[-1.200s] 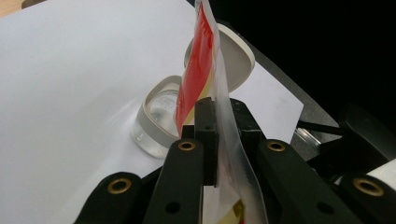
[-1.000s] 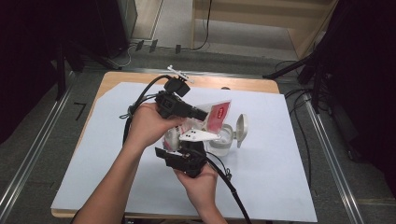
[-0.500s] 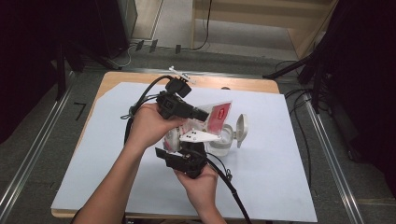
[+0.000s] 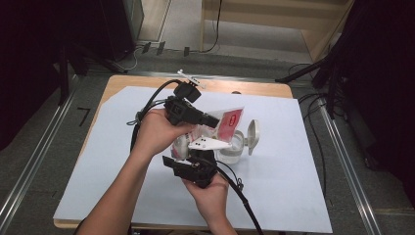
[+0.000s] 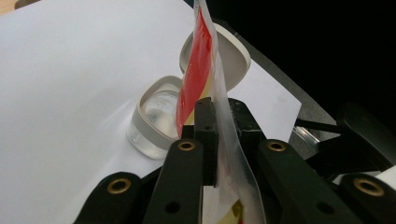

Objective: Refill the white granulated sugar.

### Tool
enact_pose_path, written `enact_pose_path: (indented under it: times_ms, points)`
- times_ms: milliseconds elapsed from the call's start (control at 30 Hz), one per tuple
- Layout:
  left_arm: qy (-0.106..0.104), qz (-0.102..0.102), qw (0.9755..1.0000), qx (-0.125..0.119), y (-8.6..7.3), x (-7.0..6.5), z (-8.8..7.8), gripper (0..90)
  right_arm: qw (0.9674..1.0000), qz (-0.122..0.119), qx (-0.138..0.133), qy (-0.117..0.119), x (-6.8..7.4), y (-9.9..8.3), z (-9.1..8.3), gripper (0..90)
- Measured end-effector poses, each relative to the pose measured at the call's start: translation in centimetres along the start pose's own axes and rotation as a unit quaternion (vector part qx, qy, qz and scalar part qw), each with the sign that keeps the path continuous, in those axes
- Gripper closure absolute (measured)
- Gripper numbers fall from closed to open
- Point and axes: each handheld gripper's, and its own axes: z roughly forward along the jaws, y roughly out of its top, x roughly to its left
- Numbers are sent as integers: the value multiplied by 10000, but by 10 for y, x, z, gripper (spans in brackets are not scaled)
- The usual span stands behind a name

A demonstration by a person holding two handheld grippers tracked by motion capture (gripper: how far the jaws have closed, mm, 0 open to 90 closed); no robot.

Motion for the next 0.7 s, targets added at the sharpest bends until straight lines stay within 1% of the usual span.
enact_pose_path:
  times_ms: [67, 433, 533, 600, 633, 700]
  points:
    - [-7, -26, 10000, -5, 0, -1, 0, 853, 10000, -11, 15, -17, 0, 0, 0, 633]
    - [-26, -23, 10000, -15, 0, 0, 1, 852, 10000, -28, 34, -31, 0, 0, -1, 634]
    - [-18, -47, 10000, -38, 1, 0, 0, 852, 10000, -79, 16, -17, 0, 0, 0, 597]
    - [-6, -42, 10000, -33, 1, 0, 0, 851, 10000, -61, 9, -16, 1, 0, 0, 606]
    - [-2, -32, 10000, -53, 0, 0, 0, 851, 10000, -73, 23, -49, 1, 0, 0, 635]
    - [-8, -51, 10000, -65, 0, -1, 0, 849, 10000, -65, 13, -57, 1, 0, 0, 635]
